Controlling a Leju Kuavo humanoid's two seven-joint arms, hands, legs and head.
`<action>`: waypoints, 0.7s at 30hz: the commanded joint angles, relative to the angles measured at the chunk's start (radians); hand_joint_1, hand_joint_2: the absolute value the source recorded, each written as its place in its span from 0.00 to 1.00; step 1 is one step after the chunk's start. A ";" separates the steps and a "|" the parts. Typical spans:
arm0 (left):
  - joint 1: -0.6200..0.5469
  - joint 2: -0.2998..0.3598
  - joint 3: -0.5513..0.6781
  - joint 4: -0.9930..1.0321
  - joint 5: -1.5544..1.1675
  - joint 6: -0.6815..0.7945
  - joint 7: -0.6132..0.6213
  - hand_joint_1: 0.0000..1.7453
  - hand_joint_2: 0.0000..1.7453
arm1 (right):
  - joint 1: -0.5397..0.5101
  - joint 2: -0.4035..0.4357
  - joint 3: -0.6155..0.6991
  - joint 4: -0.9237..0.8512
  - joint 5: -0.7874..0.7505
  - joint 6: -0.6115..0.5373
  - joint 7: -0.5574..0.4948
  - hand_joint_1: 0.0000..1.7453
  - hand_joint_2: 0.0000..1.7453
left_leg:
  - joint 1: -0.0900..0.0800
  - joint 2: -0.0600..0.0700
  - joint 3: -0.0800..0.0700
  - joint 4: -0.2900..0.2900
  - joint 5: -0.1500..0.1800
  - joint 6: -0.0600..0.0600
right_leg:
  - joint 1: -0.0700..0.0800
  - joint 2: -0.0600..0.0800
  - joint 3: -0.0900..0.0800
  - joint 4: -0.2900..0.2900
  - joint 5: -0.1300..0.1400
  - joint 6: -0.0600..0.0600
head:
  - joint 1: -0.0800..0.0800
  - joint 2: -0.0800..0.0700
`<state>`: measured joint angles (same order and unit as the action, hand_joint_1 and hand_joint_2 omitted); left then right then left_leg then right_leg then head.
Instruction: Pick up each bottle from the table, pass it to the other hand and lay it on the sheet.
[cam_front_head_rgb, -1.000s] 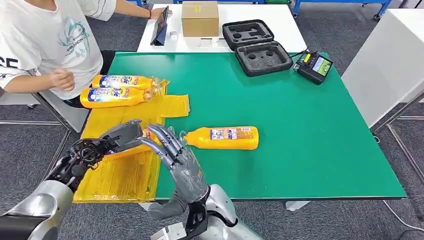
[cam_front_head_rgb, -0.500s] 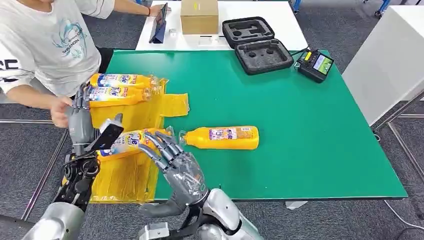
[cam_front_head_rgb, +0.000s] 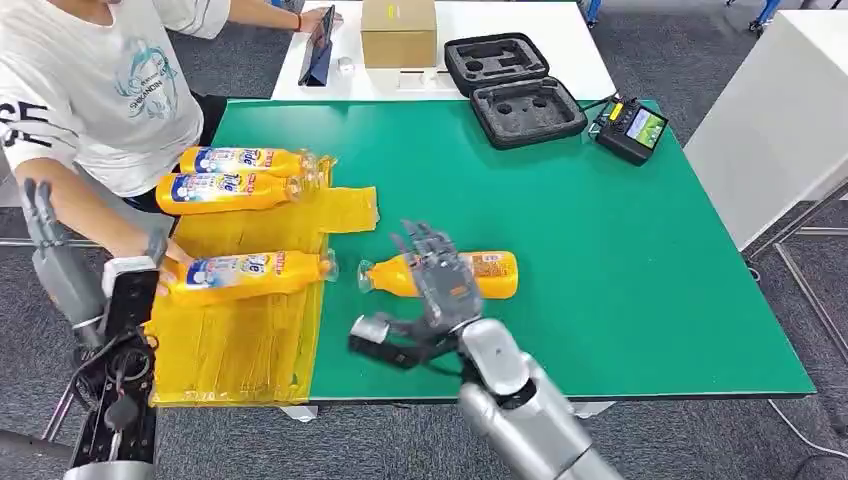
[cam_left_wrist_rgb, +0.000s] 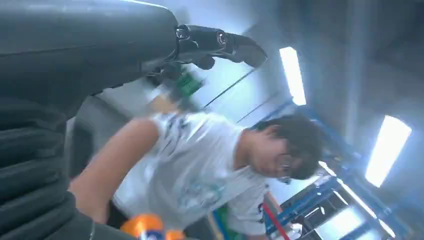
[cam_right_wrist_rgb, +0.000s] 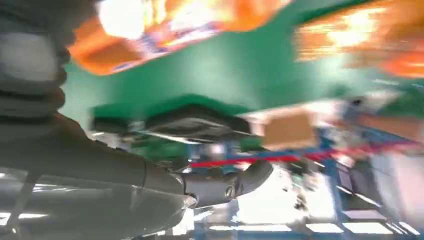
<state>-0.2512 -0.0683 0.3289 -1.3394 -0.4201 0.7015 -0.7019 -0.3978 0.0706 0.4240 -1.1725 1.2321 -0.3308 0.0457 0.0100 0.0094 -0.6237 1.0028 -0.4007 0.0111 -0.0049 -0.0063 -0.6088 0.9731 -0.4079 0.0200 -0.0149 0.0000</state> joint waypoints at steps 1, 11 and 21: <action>0.056 0.013 -0.047 0.005 0.138 -0.003 0.004 0.00 1.00 | -0.155 -0.040 -0.107 0.292 0.017 0.029 0.012 0.00 1.00 | 0.000 -0.001 0.003 -0.001 -0.001 0.000 | 0.000 0.000 0.003 -0.001 -0.001 0.000 | 0.000 0.000; 0.081 0.038 -0.122 0.061 0.283 -0.037 0.004 0.00 1.00 | -0.298 -0.011 -0.169 0.608 -0.080 0.056 -0.069 0.00 1.00 | 0.000 0.000 0.004 -0.001 -0.001 0.000 | 0.000 0.001 0.003 0.000 -0.001 0.000 | 0.000 0.000; 0.005 0.034 -0.183 0.164 0.272 -0.066 0.011 0.00 1.00 | -0.386 -0.005 -0.246 0.813 -0.210 0.168 -0.148 0.00 1.00 | 0.000 -0.004 0.002 0.000 0.000 0.001 | 0.000 -0.003 0.003 0.000 -0.002 0.000 | 0.000 0.000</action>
<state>-0.1685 -0.0462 0.2033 -1.3153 -0.1419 0.6462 -0.7012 -0.6662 0.0488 0.2594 -0.6244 1.0719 -0.2128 -0.0729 0.0103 0.0089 -0.6249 1.0035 -0.3999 0.0120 -0.0046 -0.0071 -0.6098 0.9733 -0.4077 0.0202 -0.0149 0.0000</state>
